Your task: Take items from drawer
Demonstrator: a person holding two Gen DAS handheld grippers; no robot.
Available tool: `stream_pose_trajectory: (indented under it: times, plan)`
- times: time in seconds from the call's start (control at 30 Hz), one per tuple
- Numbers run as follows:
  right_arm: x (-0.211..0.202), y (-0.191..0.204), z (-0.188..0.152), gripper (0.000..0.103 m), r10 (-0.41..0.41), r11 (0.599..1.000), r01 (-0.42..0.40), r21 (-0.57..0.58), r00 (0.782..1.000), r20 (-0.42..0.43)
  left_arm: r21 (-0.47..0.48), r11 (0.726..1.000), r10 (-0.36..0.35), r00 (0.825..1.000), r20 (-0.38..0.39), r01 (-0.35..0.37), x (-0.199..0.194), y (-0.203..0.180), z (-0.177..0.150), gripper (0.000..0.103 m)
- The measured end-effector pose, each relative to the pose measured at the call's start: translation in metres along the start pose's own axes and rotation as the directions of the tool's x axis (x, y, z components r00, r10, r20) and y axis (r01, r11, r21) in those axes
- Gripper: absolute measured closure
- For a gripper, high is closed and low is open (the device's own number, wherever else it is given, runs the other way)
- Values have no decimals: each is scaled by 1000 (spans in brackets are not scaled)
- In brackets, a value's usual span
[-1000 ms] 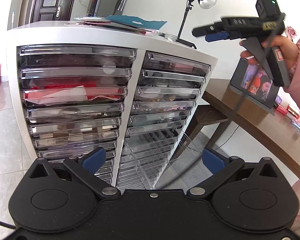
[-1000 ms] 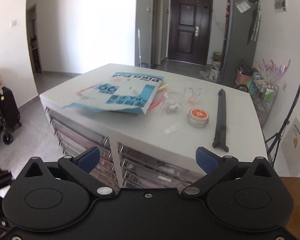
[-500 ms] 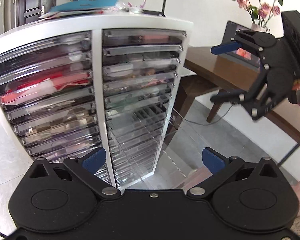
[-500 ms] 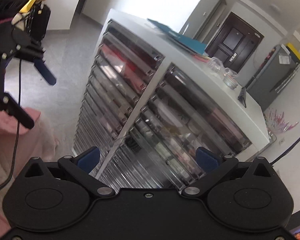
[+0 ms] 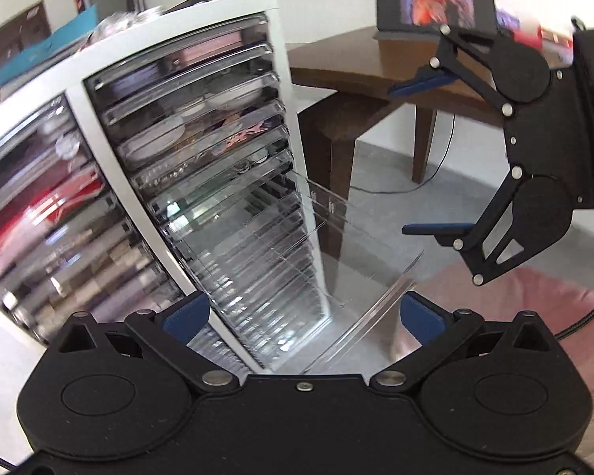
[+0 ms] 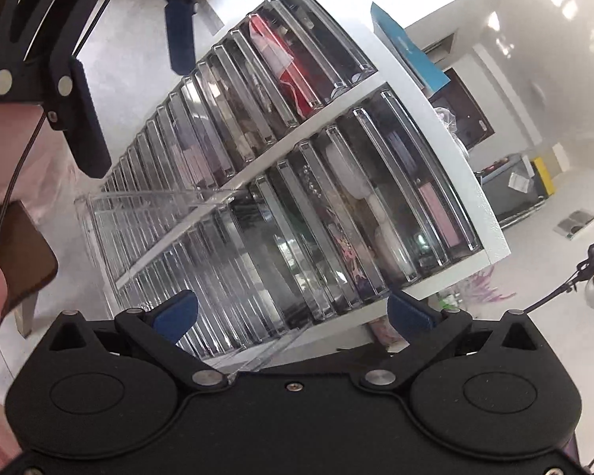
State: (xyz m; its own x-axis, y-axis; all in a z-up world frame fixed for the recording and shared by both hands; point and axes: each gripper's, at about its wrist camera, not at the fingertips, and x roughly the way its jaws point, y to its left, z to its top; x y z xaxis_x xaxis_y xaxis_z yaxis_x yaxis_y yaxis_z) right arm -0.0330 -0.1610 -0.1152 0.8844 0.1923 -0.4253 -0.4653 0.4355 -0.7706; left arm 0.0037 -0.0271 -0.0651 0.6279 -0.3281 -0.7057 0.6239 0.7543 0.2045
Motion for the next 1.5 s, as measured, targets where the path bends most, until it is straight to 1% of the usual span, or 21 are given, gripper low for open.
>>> stream_pose_trajectory:
  times: [0.1,0.17,0.23,0.33,0.43,0.53,0.6,0.77,0.87,0.93,1.03,1.1,1.17,1.27,1.3,1.37,1.4,1.47,1.5]
  plan:
    - [-1,21,-3,0,-67,997,67,-48,998,13,65,998,11,1000,-9,-10,8,-15,0,0]
    - [-2,33,-5,0,-87,993,87,-75,996,9,89,996,8,1000,-7,-7,14,-23,1,0]
    - [-3,44,-8,0,-100,990,101,-98,995,9,121,992,46,999,-2,-45,22,-33,1,0]
    - [-3,62,-20,0,-128,982,129,-138,992,10,173,978,117,993,2,-116,32,-48,-10,0]
    - [-1,80,-33,0,-134,972,132,-195,991,2,273,951,154,988,-3,-148,43,-65,-27,0]
    - [4,91,-40,0,-111,974,105,-201,994,-19,369,910,200,980,8,-189,50,-80,-42,0]
    - [6,94,-42,0,-94,979,86,-185,995,-40,407,890,214,976,29,-207,51,-87,-50,0]
    - [13,98,-46,1,-14,996,7,-92,997,-78,432,859,271,960,73,-275,62,-90,-58,0]
    - [21,99,-49,2,21,997,-28,-74,995,-96,457,836,301,950,79,-303,71,-92,-64,0]
    - [28,99,-51,4,15,997,-23,-79,994,-104,489,813,321,944,77,-317,79,-95,-69,0]
    - [38,98,-53,9,14,997,-23,-80,993,-115,537,766,357,928,101,-353,89,-98,-74,0]
    - [44,98,-54,10,14,996,-24,-80,993,-118,557,744,376,920,109,-370,93,-100,-79,0]
    - [48,101,-54,11,-8,995,-3,-95,993,-120,568,729,391,914,112,-382,96,-100,-84,0]
    - [49,108,-57,11,-71,990,54,-133,990,-126,572,720,411,906,105,-393,98,-99,-90,0]
    - [49,111,-59,11,-90,986,71,-152,988,-126,572,721,412,906,101,-392,99,-99,-92,0]
    - [48,118,-63,11,-105,975,78,-210,987,-122,571,725,409,908,94,-386,99,-98,-95,6]
    - [48,122,-66,12,-104,968,73,-241,987,-120,572,726,408,909,88,-382,99,-98,-97,12]
    - [49,130,-72,18,-114,953,74,-293,986,-123,578,720,415,906,86,-385,102,-98,-102,16]
    - [50,132,-74,19,-117,950,74,-303,985,-126,583,714,420,904,87,-388,102,-98,-104,18]
